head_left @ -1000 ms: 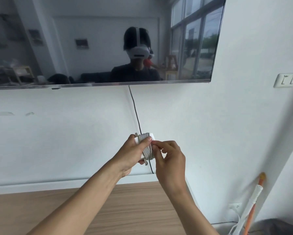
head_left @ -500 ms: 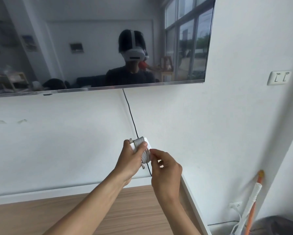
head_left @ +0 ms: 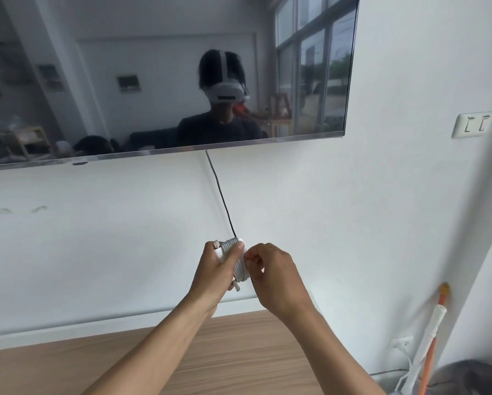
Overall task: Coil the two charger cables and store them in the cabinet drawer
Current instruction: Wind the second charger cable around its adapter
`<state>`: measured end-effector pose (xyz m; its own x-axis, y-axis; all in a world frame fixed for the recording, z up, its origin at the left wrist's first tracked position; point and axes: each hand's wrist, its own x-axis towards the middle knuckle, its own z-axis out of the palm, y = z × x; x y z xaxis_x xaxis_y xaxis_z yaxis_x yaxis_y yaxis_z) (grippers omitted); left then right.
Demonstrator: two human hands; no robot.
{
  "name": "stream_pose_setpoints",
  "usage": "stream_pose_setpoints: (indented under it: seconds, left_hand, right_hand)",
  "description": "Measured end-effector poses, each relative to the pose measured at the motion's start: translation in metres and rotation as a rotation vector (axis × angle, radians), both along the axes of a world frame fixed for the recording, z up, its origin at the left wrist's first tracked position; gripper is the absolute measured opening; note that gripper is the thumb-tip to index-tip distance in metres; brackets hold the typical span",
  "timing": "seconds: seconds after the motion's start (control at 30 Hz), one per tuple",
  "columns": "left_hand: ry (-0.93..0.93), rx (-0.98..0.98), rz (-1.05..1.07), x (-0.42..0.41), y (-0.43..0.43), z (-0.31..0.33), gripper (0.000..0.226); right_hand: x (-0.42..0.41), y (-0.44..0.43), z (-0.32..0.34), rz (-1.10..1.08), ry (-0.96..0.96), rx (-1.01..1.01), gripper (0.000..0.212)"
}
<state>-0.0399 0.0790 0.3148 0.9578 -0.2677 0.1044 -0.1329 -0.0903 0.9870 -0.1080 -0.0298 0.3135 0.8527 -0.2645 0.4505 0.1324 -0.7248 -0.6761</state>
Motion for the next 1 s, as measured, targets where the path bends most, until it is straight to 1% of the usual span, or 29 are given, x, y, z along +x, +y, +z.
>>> stream_pose_setpoints:
  seconds: [0.1, 0.23, 0.33, 0.43, 0.53, 0.67, 0.73, 0.83, 0.93, 1.0]
  left_hand:
    - [0.139, -0.043, 0.056, 0.000, -0.001, -0.002, 0.043]
    - [0.277, -0.072, 0.071, -0.004, -0.002, -0.006, 0.030]
    - [0.280, -0.080, 0.075, -0.005, -0.003, -0.010, 0.032]
    - [0.237, -0.085, 0.070, -0.003, -0.003, -0.013, 0.037]
    - [0.244, -0.113, 0.051, -0.005, -0.004, -0.013, 0.031]
    - [0.271, -0.170, 0.060, -0.005, -0.009, -0.008, 0.027]
    - [0.242, -0.180, 0.073, -0.005, -0.012, -0.008, 0.028]
    - [0.188, -0.181, 0.098, -0.005, -0.013, -0.008, 0.029]
    - [0.185, -0.225, 0.102, -0.004, -0.016, -0.007, 0.028]
    - [0.170, -0.249, 0.123, -0.004, -0.018, -0.005, 0.027]
  right_hand:
    - [-0.003, 0.006, -0.005, 0.068, 0.006, -0.078, 0.015]
    - [-0.007, 0.004, -0.007, 0.125, 0.056, -0.078, 0.017]
    - [-0.008, -0.002, -0.007, 0.127, 0.094, -0.073, 0.017]
    - [-0.008, -0.009, -0.004, 0.101, 0.117, -0.139, 0.023]
    - [-0.005, -0.015, 0.000, 0.068, 0.067, -0.138, 0.024]
    - [-0.002, -0.011, -0.006, -0.013, -0.041, 0.023, 0.020]
    - [-0.002, -0.008, -0.008, -0.041, -0.079, 0.106, 0.019]
    - [0.000, -0.007, -0.009, -0.043, -0.075, 0.180, 0.018]
    - [0.002, -0.004, -0.009, -0.040, -0.078, 0.396, 0.016]
    - [0.002, 0.001, -0.012, -0.048, -0.128, 0.471, 0.015]
